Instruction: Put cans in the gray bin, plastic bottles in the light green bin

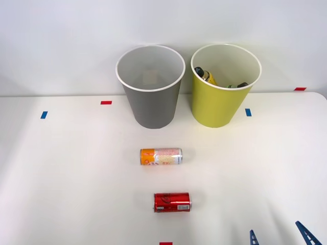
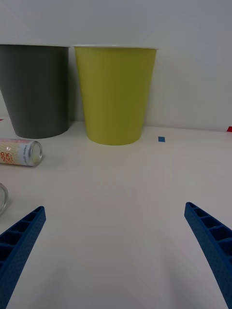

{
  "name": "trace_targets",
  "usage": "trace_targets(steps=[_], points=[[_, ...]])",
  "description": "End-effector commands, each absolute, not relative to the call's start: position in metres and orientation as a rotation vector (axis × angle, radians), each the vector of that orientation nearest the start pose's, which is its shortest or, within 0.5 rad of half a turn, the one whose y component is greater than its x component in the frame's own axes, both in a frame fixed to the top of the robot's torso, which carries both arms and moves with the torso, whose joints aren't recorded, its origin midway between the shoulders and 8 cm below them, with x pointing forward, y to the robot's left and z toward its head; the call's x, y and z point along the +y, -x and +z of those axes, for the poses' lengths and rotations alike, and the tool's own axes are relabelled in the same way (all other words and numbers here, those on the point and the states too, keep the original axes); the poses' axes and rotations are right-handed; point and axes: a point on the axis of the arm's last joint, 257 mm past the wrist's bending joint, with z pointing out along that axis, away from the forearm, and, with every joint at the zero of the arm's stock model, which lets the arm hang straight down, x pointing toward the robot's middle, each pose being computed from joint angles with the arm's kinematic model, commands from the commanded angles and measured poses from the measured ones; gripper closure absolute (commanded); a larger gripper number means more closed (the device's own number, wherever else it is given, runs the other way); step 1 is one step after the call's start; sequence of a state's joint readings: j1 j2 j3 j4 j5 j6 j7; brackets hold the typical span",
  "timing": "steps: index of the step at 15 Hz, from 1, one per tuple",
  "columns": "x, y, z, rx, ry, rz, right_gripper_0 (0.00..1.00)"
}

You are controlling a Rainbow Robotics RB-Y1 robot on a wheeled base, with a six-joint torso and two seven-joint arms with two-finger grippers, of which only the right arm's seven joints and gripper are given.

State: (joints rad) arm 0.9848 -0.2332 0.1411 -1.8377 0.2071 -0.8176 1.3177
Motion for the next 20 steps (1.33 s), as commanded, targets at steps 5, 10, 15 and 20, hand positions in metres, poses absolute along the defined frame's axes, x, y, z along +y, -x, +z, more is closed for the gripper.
trace_targets(steps=[5, 10, 15, 20], points=[[-0.2433, -0.2169, -0.2664, 1.488, 0.164, 0.062, 0.0], [-0.2433, -0.2169, -0.2664, 1.488, 0.164, 0.062, 0.0], [-0.2433, -0.2169, -0.2664, 1.488, 0.164, 0.062, 0.0], [-0.2433, -0.2169, -0.2664, 1.488, 0.164, 0.062, 0.0]])
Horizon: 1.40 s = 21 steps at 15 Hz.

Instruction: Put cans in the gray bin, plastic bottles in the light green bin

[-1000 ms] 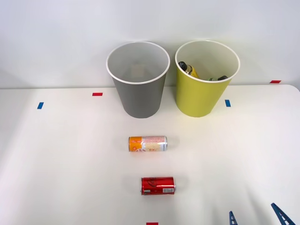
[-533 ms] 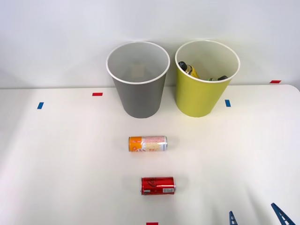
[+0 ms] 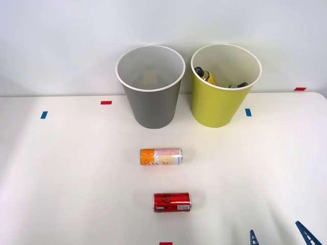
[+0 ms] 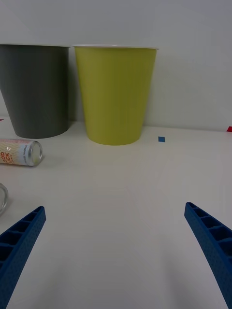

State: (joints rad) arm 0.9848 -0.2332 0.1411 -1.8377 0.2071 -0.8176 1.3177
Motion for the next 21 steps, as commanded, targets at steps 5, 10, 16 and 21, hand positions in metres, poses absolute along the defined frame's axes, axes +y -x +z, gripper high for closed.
trace_targets(steps=[5, 10, 16, 21], points=[[-0.243, -0.217, -0.266, 1.488, 0.164, 0.062, 0.0], [-0.243, -0.217, -0.266, 1.488, 0.164, 0.062, 0.0], [-0.243, -0.217, -0.266, 1.488, 0.164, 0.062, 0.0], [-0.246, -0.221, -0.283, 1.524, 0.146, 0.054, 0.0]])
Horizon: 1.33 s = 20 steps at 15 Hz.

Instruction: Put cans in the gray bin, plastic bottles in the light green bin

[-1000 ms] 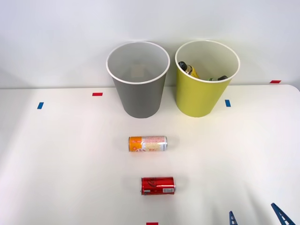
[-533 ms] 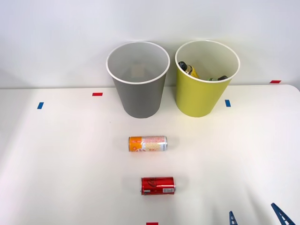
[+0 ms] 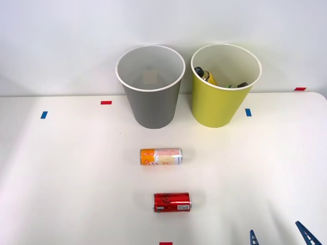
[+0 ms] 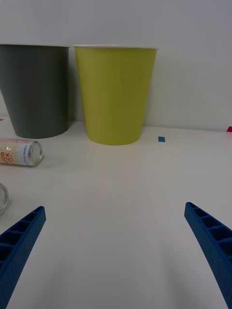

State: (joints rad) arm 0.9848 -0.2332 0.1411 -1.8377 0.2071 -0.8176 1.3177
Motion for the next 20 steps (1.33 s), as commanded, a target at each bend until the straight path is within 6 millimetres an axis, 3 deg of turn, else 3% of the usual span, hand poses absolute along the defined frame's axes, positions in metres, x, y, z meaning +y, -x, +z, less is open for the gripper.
trace_targets(steps=[1, 6, 9, 12, 14, 19, 20], points=[[-0.247, -0.221, -0.284, 1.523, 0.137, 0.055, 0.0], [-0.239, -0.227, -0.276, 1.508, 0.231, 0.042, 0.0], [-0.234, -0.244, -0.27, 1.596, 0.332, 0.043, 0.0], [-0.214, -0.258, -0.261, 1.744, 0.393, 0.092, 0.0], [-0.204, -0.259, -0.257, 1.833, 0.395, 0.15, 0.0], [-0.199, -0.249, -0.256, 2.12, 0.552, 0.078, 0.0], [-0.202, -0.239, -0.272, 2.196, 0.586, 0.056, 0.0]])
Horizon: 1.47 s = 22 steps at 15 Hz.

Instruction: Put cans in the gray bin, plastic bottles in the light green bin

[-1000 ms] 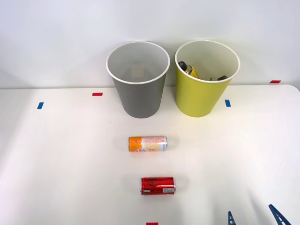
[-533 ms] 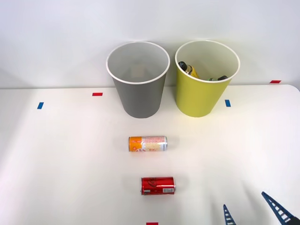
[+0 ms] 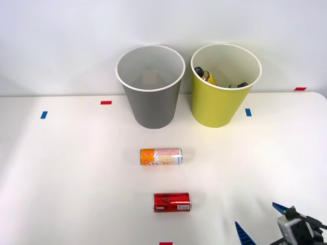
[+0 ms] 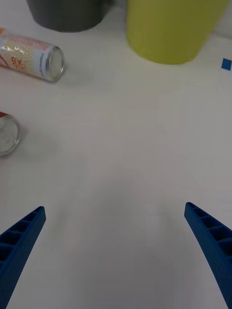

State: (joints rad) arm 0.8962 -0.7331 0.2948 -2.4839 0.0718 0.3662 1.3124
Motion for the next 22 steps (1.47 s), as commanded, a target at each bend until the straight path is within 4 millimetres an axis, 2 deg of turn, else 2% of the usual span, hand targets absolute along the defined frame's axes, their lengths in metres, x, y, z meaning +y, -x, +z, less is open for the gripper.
trace_targets(steps=[1, 4, 8, 13, 16, 19, 21, 22], points=[[-0.2, -0.238, -0.278, 2.209, 0.635, 0.037, 0.0], [-0.188, -0.243, -0.281, 2.164, 0.85, -0.035, 0.0], [-0.164, -0.251, -0.282, 2.119, 1.051, -0.051, 0.0], [-0.157, -0.249, -0.291, 2.224, 1.168, -0.025, 0.0], [-0.142, -0.247, -0.29, 2.26, 1.227, -0.002, 0.0], [-0.117, -0.245, -0.282, 2.285, 1.25, 0.075, 0.0], [-0.081, -0.243, -0.265, 2.24, 1.304, 0.195, 0.0], [-0.07, -0.242, -0.259, 2.215, 1.329, 0.225, 0.0]])
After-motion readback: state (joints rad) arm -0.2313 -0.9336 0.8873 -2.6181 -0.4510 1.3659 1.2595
